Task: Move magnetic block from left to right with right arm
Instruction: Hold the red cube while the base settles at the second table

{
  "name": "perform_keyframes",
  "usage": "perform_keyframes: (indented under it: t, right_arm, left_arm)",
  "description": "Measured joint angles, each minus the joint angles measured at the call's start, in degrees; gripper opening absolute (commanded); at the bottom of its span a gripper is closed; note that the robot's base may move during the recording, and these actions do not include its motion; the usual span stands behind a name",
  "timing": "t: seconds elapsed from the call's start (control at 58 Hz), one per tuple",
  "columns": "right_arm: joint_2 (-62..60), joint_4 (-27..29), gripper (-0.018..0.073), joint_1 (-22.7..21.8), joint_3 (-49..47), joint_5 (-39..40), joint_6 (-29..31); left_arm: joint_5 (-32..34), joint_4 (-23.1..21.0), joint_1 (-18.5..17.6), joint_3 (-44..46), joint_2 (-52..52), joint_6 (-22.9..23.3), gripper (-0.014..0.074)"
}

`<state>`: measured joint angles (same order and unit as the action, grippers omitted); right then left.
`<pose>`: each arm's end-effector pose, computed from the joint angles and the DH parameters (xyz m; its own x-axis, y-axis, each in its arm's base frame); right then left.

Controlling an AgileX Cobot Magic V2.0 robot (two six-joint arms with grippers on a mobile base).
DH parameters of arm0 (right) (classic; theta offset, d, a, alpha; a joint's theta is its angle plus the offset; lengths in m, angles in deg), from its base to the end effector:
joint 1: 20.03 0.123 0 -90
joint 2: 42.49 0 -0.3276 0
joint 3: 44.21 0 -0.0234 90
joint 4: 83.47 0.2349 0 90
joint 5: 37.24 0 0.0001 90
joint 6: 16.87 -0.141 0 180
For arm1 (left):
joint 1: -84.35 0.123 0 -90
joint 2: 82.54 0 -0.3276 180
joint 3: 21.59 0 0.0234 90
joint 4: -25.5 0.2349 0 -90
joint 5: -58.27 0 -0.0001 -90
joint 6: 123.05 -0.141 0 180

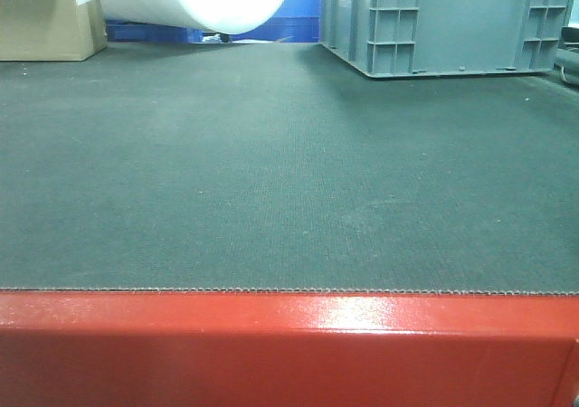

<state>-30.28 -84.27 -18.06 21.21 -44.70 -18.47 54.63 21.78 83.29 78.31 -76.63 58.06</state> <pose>0.0447 0.0013 0.2774 0.0851 0.0170 -0.9962 -0.0338 0.9993 0.0142 0.0478 -0.0015 0.1972 0.0043 -0.0842 -0.9964 0.0231 0.9962 -0.0840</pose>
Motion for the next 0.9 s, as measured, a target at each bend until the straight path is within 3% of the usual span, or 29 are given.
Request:
perform_keyframes:
  t: [0.224,0.414,0.724,0.896]
  right_arm:
    - [1.29,-1.58,0.0277,0.00,-2.27,-0.73,0.00]
    - [10.68,-1.85,0.0277,1.76,-8.92,-0.85,0.00]
    - [33.23,-4.52,0.0277,9.16,-18.52,-0.97,0.00]
    - [46.95,-7.89,0.0277,16.23,-25.51,-1.07,0.00]
  left_arm:
    - [0.00,0.00,0.00,0.00,0.00,0.00,-0.0117]
    - [0.00,0.00,0.00,0.00,0.00,0.00,-0.0117]
    - [0.00,0.00,0.00,0.00,0.00,0.00,-0.0117]
    - [0.00,0.00,0.00,0.00,0.00,0.00,-0.0117]
